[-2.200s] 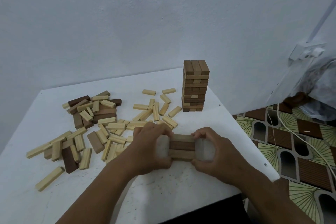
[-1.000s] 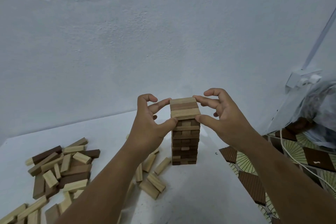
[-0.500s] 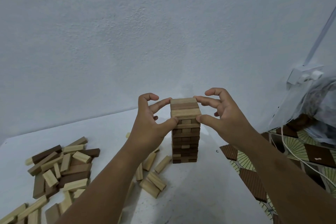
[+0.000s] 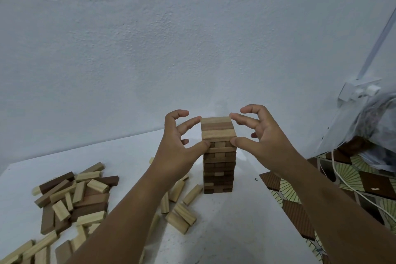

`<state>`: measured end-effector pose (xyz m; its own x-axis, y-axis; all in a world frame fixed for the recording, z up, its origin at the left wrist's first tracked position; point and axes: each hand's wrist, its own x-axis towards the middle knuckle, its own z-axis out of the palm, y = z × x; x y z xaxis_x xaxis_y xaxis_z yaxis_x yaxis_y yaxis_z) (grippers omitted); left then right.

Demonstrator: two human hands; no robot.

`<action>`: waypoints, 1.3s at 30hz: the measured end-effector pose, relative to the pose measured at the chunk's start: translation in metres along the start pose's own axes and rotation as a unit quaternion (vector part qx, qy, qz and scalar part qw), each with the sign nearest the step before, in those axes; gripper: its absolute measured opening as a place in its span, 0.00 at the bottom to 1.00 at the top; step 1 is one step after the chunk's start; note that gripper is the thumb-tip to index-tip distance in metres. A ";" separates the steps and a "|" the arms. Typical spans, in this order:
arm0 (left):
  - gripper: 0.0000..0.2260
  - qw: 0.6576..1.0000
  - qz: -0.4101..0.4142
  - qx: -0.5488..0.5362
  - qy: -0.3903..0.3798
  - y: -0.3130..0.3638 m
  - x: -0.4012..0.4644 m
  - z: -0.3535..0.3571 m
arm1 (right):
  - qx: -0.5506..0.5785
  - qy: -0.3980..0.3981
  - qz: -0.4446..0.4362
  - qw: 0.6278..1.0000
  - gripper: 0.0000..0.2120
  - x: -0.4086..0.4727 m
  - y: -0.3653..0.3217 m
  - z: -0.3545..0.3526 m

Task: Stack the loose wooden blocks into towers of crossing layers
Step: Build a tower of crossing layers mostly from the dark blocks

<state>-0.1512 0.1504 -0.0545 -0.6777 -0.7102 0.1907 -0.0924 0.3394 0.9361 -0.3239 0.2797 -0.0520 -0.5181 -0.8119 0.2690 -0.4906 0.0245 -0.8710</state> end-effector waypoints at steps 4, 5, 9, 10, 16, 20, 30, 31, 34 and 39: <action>0.34 1.000 0.013 -0.002 0.002 0.000 -0.006 -0.006 | 0.019 0.008 -0.009 1.000 0.27 -0.003 -0.004 -0.002; 0.34 1.000 0.018 -0.005 0.008 0.001 -0.009 -0.009 | 0.019 0.019 -0.019 0.999 0.27 -0.004 -0.008 -0.001; 0.28 0.997 0.053 0.005 0.057 0.012 -0.031 -0.026 | -0.010 0.083 -0.084 0.993 0.25 -0.015 -0.037 0.009; 0.26 0.995 0.065 0.016 0.072 0.016 -0.039 -0.032 | -0.019 0.097 -0.102 0.990 0.24 -0.019 -0.046 0.014; 0.16 0.985 0.074 0.078 0.138 0.022 -0.099 -0.073 | 0.020 0.024 -0.127 0.991 0.19 -0.049 -0.098 0.080; 0.15 0.983 0.023 0.072 0.165 0.012 -0.133 -0.102 | 0.013 -0.035 -0.139 0.990 0.18 -0.062 -0.108 0.129; 0.15 0.956 -0.116 0.218 0.158 -0.060 -0.213 -0.202 | -0.042 -0.165 -0.122 0.978 0.15 -0.084 -0.099 0.229; 0.14 0.949 -0.135 0.245 0.145 -0.068 -0.218 -0.206 | -0.054 -0.175 -0.125 0.975 0.14 -0.085 -0.097 0.235; 0.13 0.928 -0.128 0.328 0.119 -0.088 -0.231 -0.216 | -0.078 -0.203 -0.130 0.967 0.14 -0.090 -0.093 0.253; 0.20 0.912 -0.082 0.400 0.036 -0.103 -0.244 -0.225 | -0.122 -0.242 -0.146 0.952 0.14 -0.096 -0.090 0.276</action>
<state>0.1881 0.1494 -0.1310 -0.5597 -0.8210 0.1123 -0.7106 0.5453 0.4446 -0.0369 0.1948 -0.1132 0.0192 -0.9767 0.2136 -0.7428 -0.1569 -0.6509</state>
